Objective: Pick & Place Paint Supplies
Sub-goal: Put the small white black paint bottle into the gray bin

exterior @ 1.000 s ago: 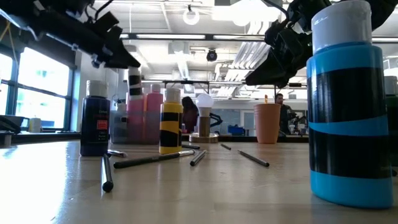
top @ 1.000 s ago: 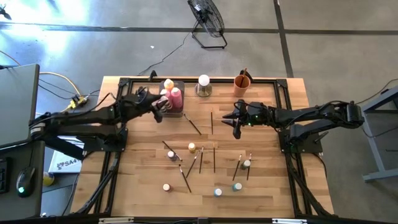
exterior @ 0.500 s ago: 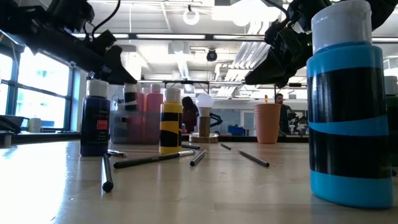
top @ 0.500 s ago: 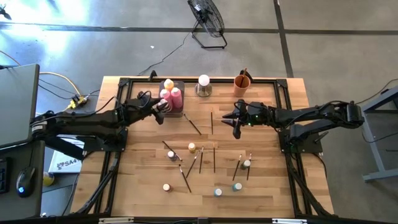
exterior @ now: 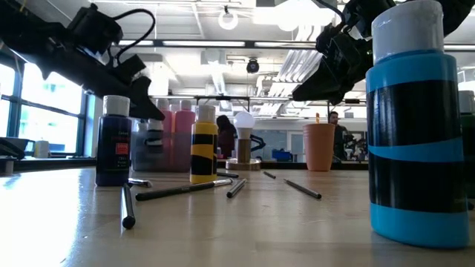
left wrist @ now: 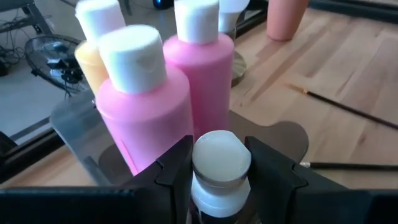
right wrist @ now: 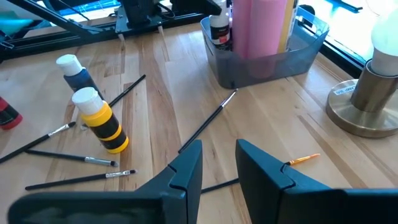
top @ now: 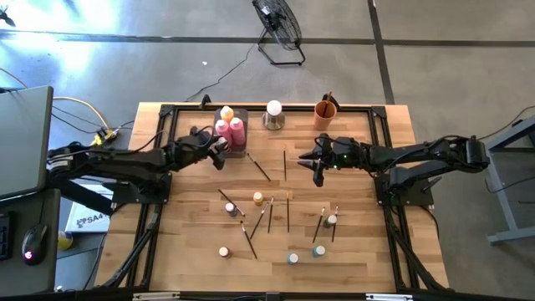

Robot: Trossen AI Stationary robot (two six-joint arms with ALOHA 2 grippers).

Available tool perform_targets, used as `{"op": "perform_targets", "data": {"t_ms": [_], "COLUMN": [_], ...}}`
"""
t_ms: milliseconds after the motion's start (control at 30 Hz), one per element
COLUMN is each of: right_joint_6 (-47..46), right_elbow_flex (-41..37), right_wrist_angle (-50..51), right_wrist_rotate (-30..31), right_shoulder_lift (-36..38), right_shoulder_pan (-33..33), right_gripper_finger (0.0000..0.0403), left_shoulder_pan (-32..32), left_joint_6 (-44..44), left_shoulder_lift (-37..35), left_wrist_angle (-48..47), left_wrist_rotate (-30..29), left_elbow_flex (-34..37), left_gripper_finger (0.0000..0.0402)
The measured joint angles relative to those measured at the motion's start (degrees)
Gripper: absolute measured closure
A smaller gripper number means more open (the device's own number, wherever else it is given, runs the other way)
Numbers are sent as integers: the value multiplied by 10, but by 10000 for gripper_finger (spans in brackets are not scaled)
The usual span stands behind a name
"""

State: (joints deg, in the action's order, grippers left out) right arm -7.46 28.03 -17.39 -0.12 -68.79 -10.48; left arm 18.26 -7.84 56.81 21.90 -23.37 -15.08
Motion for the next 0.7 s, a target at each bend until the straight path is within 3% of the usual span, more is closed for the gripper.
{"op": "perform_targets", "data": {"t_ms": [333, 700], "right_joint_6": [0, 0], "right_elbow_flex": [0, 0], "right_wrist_angle": [0, 0], "right_wrist_rotate": [0, 0], "right_shoulder_lift": [0, 0], "right_shoulder_pan": [0, 0], "right_gripper_finger": [312, 312], "left_shoulder_pan": [0, 0], "left_joint_6": [0, -1], "left_shoulder_lift": [67, 78], "left_wrist_angle": [62, 64], "left_wrist_rotate": [-2, 3], "left_elbow_flex": [-1, -2], "left_gripper_finger": [272, 272]}}
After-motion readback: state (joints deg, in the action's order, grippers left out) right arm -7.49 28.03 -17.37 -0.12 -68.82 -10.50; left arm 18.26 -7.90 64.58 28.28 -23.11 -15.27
